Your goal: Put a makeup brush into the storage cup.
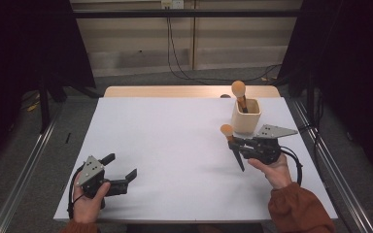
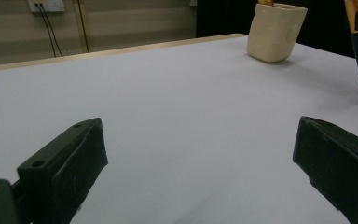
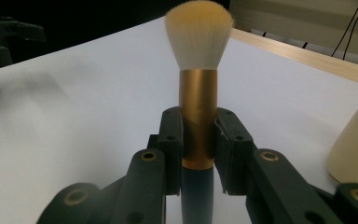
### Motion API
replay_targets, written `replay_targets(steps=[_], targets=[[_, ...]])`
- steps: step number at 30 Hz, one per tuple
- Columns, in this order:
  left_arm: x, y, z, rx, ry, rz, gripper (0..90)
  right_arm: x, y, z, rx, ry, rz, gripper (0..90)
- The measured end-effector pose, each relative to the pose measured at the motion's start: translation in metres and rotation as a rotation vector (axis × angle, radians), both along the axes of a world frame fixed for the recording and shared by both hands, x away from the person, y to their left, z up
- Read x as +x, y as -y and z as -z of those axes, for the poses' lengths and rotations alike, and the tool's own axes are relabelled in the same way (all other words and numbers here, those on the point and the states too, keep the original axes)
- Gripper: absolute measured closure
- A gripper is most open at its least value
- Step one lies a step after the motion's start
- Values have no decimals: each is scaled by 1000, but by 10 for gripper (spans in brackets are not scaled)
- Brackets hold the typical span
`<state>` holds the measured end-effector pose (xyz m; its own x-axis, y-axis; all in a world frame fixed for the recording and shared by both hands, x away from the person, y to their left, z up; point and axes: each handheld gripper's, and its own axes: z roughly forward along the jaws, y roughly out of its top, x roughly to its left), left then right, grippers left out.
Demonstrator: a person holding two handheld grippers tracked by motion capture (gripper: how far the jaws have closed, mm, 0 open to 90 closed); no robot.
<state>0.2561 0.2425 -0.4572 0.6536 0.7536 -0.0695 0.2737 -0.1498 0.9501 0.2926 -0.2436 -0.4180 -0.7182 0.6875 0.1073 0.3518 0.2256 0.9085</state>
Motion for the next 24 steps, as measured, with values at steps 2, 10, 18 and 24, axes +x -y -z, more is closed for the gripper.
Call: replay_targets(steps=[2,10,18,24], targets=[[0,0,0,-3,0,2,25,-1,1,0,16,15,8,745],[-1,0,0,-2,-3,-4,25,-1,6,-5,81,65,23,745],[-1,0,1,-7,-7,-7,25,2,6,-15,109,101,34,745],[0,0,1,-6,-7,-9,25,5,12,-23,120,116,69,745]])
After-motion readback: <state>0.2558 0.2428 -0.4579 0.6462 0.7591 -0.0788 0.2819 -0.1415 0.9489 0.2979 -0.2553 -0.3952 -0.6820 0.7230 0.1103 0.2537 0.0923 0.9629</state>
